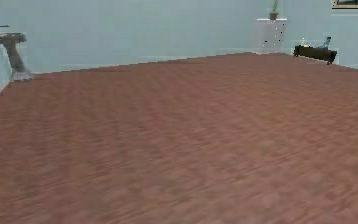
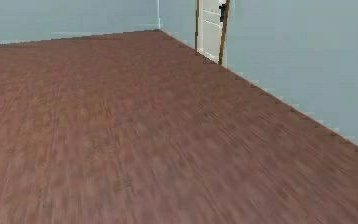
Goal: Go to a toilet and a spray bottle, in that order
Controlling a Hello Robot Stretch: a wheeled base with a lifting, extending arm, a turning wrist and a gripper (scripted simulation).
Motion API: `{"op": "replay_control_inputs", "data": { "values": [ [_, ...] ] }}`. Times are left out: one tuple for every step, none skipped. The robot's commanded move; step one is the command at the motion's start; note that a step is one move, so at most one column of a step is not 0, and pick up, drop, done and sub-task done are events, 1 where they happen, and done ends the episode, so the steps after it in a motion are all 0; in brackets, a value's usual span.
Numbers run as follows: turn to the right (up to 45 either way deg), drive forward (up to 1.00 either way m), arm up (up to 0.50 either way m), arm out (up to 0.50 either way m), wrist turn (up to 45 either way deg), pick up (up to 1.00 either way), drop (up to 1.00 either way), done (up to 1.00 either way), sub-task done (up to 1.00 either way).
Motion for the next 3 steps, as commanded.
{"op": "replay_control_inputs", "data": {
  "values": [
    [33.0,0.0,0.0,0.0,0.0,0.0,0.0,0.0,0.0],
    [0.0,1.0,0.0,0.0,0.0,0.0,0.0,0.0,0.0],
    [0.0,1.0,0.0,0.0,0.0,0.0,0.0,0.0,0.0]
  ]
}}
